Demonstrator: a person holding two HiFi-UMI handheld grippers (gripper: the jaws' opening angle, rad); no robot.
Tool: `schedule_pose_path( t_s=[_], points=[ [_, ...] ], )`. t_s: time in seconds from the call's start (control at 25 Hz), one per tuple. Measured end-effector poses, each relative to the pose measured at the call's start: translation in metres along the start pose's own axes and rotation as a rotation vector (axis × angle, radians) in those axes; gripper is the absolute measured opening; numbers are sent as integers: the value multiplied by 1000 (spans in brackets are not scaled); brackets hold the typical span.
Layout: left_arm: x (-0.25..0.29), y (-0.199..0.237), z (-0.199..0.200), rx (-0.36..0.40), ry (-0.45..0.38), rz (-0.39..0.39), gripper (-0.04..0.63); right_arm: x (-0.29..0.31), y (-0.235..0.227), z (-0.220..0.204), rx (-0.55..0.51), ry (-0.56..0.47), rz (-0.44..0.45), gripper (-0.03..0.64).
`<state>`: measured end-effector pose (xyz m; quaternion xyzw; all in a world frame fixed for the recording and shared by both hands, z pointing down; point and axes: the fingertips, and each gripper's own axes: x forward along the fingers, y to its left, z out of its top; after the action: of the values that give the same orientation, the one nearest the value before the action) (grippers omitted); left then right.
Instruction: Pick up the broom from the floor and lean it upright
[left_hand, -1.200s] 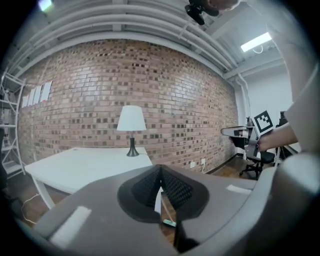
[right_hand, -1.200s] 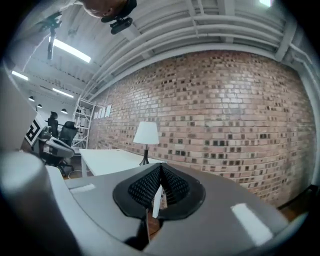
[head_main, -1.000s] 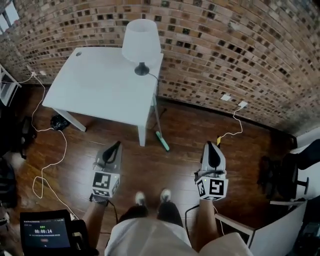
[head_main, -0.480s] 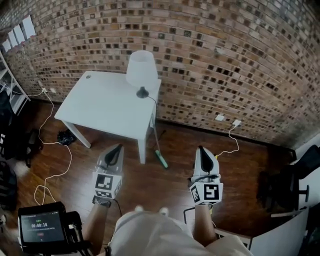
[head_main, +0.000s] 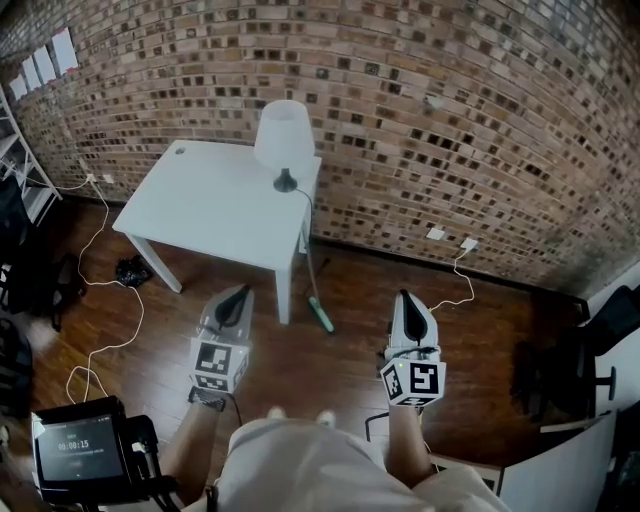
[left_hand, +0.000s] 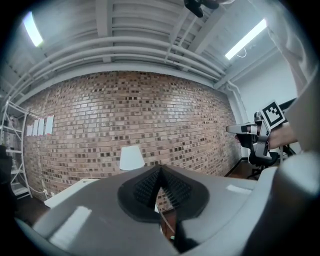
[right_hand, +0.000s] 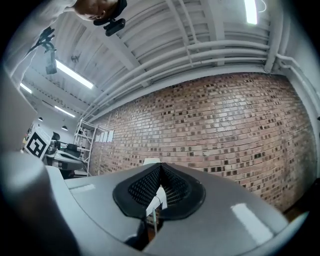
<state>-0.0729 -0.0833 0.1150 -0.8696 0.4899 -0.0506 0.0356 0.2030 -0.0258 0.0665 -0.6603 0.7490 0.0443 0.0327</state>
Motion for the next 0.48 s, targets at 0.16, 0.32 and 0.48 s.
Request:
schedule_pose_path(
  t_s=[0.16, 0.32, 0.48],
  points=[
    [-28, 2, 3, -33, -13, -32, 0, -22, 27, 3, -11, -2, 7, 12],
    [-51, 1, 6, 16, -16, -62, 2, -51, 43, 8, 3, -34, -21, 11],
    [-75, -6, -6, 5, 23, -60, 0, -74, 67, 4, -21, -14, 52, 12]
  ],
)
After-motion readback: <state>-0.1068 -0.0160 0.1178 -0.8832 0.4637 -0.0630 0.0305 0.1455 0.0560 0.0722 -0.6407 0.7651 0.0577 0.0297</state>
